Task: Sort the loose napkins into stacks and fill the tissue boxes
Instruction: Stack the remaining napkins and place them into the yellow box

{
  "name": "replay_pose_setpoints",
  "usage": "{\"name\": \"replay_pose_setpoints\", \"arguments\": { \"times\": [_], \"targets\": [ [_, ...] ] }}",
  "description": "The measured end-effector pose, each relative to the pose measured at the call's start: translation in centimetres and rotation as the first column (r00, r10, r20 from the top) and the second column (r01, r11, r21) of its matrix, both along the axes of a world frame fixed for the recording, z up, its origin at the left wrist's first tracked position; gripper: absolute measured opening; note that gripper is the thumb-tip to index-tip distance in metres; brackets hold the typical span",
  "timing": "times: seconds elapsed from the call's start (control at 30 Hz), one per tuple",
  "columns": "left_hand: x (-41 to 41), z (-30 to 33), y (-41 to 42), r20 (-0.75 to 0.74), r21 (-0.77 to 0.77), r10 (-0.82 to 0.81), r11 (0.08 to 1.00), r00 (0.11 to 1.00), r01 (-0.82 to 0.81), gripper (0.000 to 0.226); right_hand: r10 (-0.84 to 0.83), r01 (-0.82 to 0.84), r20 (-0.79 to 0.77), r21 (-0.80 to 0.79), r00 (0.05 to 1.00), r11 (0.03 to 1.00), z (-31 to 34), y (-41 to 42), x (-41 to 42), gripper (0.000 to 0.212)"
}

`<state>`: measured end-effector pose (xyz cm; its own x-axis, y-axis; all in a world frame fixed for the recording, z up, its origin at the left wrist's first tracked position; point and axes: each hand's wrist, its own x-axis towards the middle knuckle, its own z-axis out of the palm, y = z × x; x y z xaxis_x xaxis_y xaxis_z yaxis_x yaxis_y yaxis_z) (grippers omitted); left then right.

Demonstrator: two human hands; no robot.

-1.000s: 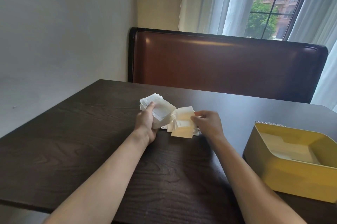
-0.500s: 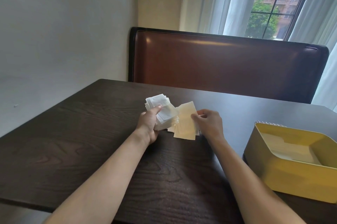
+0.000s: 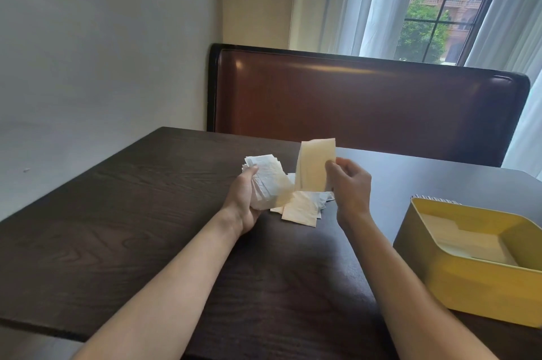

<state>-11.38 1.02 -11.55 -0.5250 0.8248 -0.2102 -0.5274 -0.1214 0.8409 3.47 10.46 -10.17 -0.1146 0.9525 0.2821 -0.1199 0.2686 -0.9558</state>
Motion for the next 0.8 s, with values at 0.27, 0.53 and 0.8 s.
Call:
{"name": "replay_pose_setpoints", "arguments": {
  "times": [0.27,0.53,0.8],
  "targets": [
    [1.0,0.2,-0.2,-0.082,0.05,-0.2,0.978,0.976,0.204,0.06,0.345,-0.403,-0.317,-0.138,0.884,0.905,1.0,-1.6,-0.2,0.018],
    [1.3,0.1,0.0,-0.111,0.071,-0.194,0.977,0.975,0.203,0.057,0.298,-0.275,0.042,-0.282,0.954,0.919,0.6,-1.2,-0.3,0.02],
    [1.5,-0.5,0.1,-0.164,-0.017,-0.203,0.979,0.965,0.204,0.045,0.265,-0.219,0.143,-0.273,0.954,0.937,0.0,-1.6,-0.5,0.005]
  ]
}}
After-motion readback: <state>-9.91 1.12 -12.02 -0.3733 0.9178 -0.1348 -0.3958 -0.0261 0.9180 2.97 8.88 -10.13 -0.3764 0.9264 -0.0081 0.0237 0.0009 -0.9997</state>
